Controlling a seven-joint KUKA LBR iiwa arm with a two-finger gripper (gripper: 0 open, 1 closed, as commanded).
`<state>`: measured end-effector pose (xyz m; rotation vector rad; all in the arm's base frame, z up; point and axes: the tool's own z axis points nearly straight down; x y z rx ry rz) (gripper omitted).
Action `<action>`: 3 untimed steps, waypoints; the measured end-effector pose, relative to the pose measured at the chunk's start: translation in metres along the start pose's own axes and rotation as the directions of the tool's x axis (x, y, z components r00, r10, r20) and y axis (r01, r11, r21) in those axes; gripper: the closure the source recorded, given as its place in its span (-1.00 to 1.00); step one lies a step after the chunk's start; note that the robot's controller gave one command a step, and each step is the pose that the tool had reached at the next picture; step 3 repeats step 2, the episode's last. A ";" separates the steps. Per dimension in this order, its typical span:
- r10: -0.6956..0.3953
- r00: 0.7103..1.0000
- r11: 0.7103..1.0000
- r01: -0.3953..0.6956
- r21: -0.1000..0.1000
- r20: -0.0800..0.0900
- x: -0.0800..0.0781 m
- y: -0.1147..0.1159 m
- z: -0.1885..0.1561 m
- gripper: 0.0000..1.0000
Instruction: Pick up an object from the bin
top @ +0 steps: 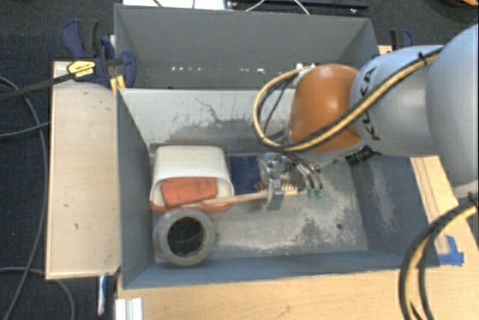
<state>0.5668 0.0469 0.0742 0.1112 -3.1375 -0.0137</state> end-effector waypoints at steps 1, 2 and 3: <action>0.002 1.000 1.000 -0.002 0.000 0.000 0.000 0.000 0.000 1.00; 0.005 1.000 1.000 -0.005 0.000 -0.003 0.016 0.021 -0.090 1.00; 0.005 1.000 1.000 -0.005 0.000 -0.003 0.016 0.021 -0.090 1.00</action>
Offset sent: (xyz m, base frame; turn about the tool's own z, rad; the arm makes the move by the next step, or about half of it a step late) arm -0.0177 0.0211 0.1000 0.0064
